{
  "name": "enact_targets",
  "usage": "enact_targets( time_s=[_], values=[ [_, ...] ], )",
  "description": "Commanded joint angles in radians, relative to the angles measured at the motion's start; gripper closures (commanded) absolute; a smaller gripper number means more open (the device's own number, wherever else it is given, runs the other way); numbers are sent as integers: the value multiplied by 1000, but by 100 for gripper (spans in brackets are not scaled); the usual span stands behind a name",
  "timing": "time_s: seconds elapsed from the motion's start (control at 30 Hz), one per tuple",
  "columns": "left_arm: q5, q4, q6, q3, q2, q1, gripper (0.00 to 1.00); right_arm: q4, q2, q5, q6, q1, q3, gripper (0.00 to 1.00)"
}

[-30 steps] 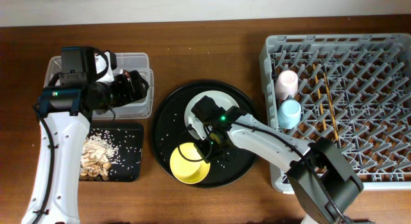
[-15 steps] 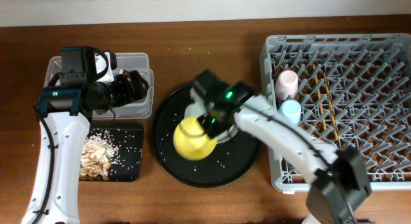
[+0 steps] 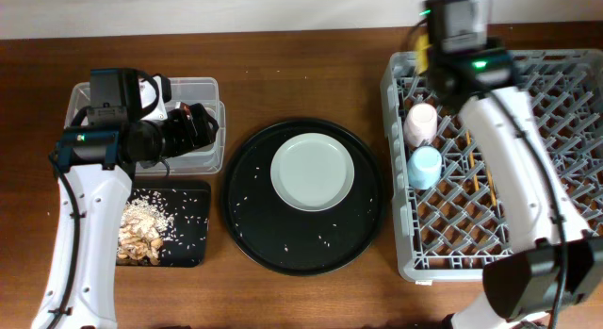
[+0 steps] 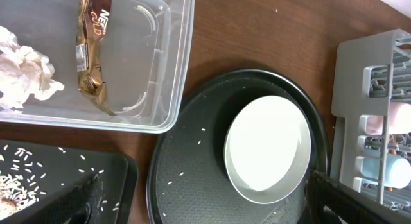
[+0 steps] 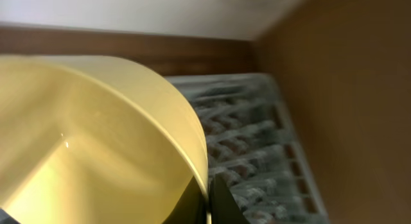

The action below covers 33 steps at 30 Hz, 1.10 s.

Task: Sort waste into correct bins and load items into the dishwasher rack
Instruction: 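Lift the yellow bowl and carry it to the rack's back edge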

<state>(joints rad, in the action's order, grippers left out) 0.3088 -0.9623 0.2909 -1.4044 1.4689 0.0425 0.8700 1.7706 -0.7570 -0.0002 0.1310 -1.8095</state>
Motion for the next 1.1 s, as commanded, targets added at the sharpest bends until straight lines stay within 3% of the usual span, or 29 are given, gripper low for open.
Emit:
enact_targets(
  time_s=[0.0,0.4,0.7,1.07],
  values=[
    [-2,-1,-9,5,6,3,1,-82,1,-120,-22,-121,-13,96],
    [-3,-1,-8,5,6,3,1,-180,166,-169,-22,-295,-13,95],
    [-2,-1,-8,5,6,3,1,-178,325,-243,-52,-282,-13,96],
    [-3,-1,-8,5,6,3,1,-110,336,-212,-51,-177,-6,96]
  ],
)
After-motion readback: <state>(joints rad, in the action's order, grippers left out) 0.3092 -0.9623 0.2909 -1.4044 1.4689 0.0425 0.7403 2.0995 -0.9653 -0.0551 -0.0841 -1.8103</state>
